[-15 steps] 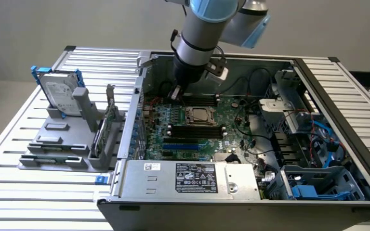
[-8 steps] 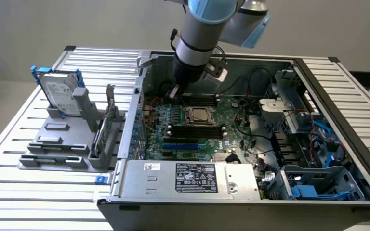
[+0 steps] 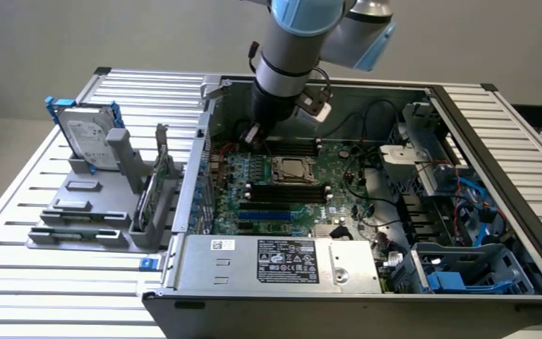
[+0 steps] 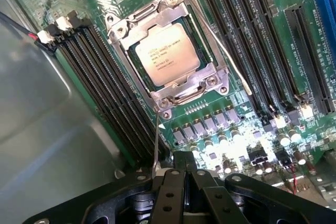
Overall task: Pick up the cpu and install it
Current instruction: 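Install the first cpu locking lever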
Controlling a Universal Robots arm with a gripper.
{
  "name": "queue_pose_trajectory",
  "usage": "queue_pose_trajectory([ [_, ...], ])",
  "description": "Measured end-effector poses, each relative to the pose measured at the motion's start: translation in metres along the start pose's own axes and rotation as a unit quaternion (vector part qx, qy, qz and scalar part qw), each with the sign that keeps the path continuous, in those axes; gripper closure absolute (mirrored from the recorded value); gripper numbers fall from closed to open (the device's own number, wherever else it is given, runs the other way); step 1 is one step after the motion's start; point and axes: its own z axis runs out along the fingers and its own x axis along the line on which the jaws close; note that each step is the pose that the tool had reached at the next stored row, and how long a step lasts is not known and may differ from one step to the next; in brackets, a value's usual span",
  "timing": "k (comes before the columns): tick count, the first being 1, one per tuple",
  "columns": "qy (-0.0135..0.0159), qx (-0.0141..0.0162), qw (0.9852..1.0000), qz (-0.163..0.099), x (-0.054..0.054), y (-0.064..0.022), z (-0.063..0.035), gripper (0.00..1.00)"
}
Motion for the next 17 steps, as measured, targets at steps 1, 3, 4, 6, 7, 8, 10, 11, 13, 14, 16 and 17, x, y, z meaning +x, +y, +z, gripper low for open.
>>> queue_pose_trajectory([
  [1, 0.0011, -0.0004, 1.0, 0.004, 0.0, -0.0003, 0.0001, 0.89],
  [3, 0.0028, -0.0011, 0.9999, 0.01, -0.001, -0.0013, -0.0004, 0.89],
  [4, 0.0036, -0.0013, 0.9999, 0.012, -0.001, -0.0021, -0.0012, 0.89],
  [6, 0.0046, -0.0017, 0.9999, 0.016, -0.001, -0.0033, -0.0031, 0.89],
  [7, 0.005, -0.002, 0.9998, 0.018, -0.001, -0.004, -0.0041, 0.89],
  [8, 0.0055, -0.0022, 0.9998, 0.02, -0.001, -0.0046, -0.0053, 0.89],
  [10, 0.0066, -0.0026, 0.9997, 0.023, -0.001, -0.006, -0.0082, 0.89],
  [11, 0.0072, -0.0029, 0.9996, 0.026, -0.001, -0.0066, -0.0097, 0.89],
  [13, 0.0088, -0.0035, 0.9994, 0.032, -0.001, -0.0076, -0.0126, 0.89],
  [14, 0.0099, -0.004, 0.9993, 0.035, -0.001, -0.008, -0.0137, 0.89],
  [16, 0.0122, -0.0049, 0.9989, 0.044, -0.001, -0.0083, -0.0147, 0.89],
  [17, 0.0135, -0.0055, 0.9987, 0.049, -0.001, -0.0084, -0.0147, 0.89],
])
